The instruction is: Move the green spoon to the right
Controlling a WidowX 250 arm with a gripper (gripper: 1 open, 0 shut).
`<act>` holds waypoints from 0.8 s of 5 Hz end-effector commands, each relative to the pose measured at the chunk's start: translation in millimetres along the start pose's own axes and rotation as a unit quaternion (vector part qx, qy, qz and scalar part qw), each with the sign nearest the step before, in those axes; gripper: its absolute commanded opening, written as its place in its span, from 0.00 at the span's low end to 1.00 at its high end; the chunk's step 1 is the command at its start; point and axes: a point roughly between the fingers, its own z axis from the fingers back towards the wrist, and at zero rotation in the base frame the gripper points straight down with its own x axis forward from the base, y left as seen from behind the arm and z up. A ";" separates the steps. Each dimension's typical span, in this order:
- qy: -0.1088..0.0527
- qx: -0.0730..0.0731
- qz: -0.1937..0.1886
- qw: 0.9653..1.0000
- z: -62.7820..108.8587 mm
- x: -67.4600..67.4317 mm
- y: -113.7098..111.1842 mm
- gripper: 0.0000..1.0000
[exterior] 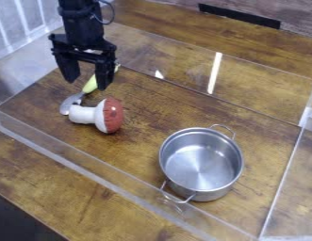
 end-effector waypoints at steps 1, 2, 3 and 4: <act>-0.054 0.001 -0.007 0.999 22.9 11.6 8.2 1.00; -0.055 -0.001 -0.022 0.998 14.6 15.1 6.7 1.00; -0.054 -0.003 -0.036 0.998 6.0 17.9 5.8 1.00; -0.060 -0.003 -0.040 0.997 -3.8 19.8 10.8 1.00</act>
